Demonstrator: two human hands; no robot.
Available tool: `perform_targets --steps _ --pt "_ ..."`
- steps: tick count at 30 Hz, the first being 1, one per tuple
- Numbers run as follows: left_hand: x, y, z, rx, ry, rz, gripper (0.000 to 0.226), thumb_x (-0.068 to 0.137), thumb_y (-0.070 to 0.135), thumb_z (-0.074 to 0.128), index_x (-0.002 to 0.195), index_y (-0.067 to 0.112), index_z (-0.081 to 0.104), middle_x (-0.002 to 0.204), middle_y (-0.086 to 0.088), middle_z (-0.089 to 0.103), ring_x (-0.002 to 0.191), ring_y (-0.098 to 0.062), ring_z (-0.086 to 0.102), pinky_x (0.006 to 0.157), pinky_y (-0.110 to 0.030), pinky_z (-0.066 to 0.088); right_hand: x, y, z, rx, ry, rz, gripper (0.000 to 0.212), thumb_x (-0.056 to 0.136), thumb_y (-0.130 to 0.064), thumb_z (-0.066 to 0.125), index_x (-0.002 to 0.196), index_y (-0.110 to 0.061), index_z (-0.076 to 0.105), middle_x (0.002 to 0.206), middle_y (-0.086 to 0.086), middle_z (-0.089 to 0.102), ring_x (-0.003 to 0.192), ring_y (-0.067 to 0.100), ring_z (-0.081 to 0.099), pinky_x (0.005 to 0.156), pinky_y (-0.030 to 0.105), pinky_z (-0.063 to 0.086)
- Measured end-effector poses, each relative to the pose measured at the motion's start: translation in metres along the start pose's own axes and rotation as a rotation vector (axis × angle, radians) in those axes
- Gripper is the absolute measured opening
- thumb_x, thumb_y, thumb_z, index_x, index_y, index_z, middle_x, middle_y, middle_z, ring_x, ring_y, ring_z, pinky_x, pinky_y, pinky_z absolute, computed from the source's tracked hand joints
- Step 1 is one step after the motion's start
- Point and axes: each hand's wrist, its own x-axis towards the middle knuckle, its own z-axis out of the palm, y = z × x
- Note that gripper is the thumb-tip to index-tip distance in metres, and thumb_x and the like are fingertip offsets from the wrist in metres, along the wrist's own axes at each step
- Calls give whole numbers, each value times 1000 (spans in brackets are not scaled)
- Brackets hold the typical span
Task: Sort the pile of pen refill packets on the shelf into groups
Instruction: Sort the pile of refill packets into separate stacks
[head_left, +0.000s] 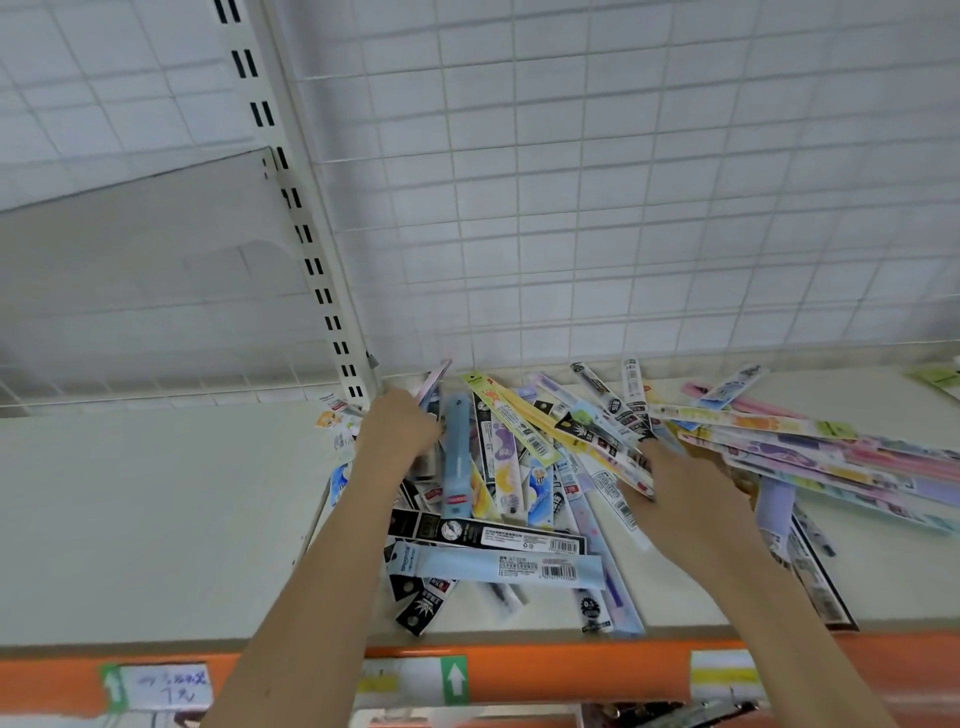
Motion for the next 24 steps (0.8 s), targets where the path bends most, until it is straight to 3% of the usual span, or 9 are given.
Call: perform_targets --steps 3,10,15,18,20,24 --pt "-6 -4 -11 -136 16 -8 30 81 4 54 60 10 34 59 -4 37 49 -15 36 43 -22 27 4 -2 0 -8 -5 -2 14 93 -28 50 103 -19 46 85 -1 52 72 21 56 56 30 46" --pt "-46 -19 -43 -461 17 -38 26 83 8 52 62 11 36 56 -4 35 48 -17 31 48 -23 24 20 -28 -6 -27 -65 -44 19 90 -33 54 104 -20 54 81 -2 63 71 19 59 60 28 47" --pt "-82 -36 -51 -635 63 -25 12 88 10 51 78 6 57 71 -8 60 53 -15 40 51 -25 31 40 -62 -3 -133 -150 -214 12 88 -21 53 99 -18 53 82 0 58 77 22 56 57 26 41" --pt "-99 -44 -54 -726 166 -26 15 92 12 49 83 6 58 74 -5 62 58 -14 47 55 -24 37 51 -87 -2 -197 -131 -317 27 88 -12 50 114 -17 50 75 -2 50 72 21 50 46 22 27" --pt "-107 -50 -54 -753 266 -20 18 95 15 48 91 3 60 75 -5 62 59 -13 48 55 -20 40 59 -102 -1 -229 -123 -377 37 87 -6 48 122 -17 47 71 -3 45 71 21 49 46 22 27" --pt "-119 -58 -52 -821 317 -19 23 97 18 47 91 -1 60 59 2 50 37 -1 39 38 -6 32 74 -124 6 -281 -249 -567 57 86 -7 48 138 -27 41 100 5 65 85 23 60 49 23 34"
